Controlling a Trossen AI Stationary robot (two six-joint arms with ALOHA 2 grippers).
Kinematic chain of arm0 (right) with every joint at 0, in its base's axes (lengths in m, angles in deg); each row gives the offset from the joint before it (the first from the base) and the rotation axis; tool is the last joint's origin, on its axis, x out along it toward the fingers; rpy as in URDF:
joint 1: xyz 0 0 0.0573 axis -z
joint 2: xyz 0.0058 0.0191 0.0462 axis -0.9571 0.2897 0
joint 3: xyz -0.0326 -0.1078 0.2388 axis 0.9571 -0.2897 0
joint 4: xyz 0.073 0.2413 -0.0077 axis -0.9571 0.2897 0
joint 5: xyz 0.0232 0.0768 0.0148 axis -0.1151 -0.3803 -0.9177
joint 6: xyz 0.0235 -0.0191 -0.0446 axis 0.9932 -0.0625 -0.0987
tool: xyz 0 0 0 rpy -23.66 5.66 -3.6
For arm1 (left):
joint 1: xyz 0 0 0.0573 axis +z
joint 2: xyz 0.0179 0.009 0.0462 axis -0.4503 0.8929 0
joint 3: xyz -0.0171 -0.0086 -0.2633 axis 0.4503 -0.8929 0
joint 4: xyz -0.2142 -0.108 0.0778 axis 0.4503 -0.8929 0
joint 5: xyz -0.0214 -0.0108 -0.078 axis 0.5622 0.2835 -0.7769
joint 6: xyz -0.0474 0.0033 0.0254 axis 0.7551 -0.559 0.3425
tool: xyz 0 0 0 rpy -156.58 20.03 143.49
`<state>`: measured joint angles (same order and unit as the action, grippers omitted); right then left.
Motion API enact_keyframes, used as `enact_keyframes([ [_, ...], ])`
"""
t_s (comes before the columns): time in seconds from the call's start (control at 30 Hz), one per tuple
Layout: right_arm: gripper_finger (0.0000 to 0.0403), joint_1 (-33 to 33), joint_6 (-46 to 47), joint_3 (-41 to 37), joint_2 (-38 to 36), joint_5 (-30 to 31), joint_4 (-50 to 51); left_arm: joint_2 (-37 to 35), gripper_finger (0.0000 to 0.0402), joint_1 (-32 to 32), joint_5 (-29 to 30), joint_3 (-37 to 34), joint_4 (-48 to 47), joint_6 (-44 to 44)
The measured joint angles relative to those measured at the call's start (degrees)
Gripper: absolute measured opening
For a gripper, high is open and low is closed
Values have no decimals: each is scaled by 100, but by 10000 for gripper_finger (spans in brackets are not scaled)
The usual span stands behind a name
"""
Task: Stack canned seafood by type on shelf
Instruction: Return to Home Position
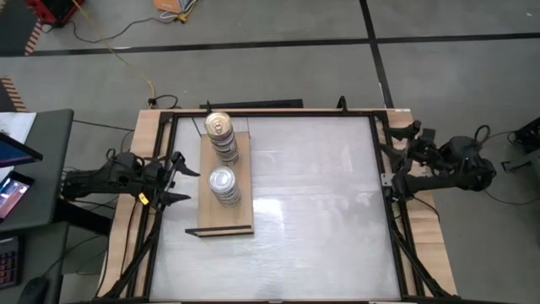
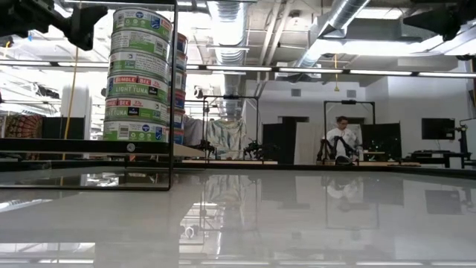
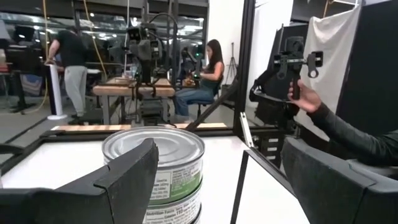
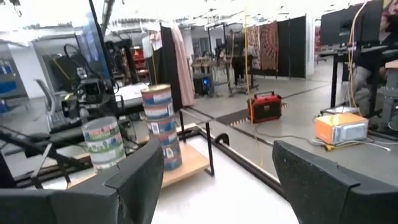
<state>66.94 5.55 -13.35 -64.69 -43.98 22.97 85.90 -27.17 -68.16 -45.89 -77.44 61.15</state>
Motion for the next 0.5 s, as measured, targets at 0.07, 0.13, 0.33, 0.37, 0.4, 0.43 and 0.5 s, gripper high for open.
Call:
enact_keyframes([
  [0.07,321,0,0,127,18,-6,118,6,325,-2,-4,0,7,2],
  [0.13,321,0,74,209,27,-10,252,20,325,0,-4,0,-32,16],
  [0.33,321,0,647,412,11,-13,849,13,325,-1,-7,0,-135,21],
  [0.37,321,0,756,451,11,-13,853,13,325,0,-10,0,-158,23],
  [0.4,321,0,863,493,15,-13,843,13,325,0,-30,0,-189,32],
  [0.43,321,-1,971,520,14,-15,828,15,325,-2,-54,0,-217,50],
  [0.5,321,0,1089,539,9,-13,777,13,325,-22,-66,0,-304,87],
])
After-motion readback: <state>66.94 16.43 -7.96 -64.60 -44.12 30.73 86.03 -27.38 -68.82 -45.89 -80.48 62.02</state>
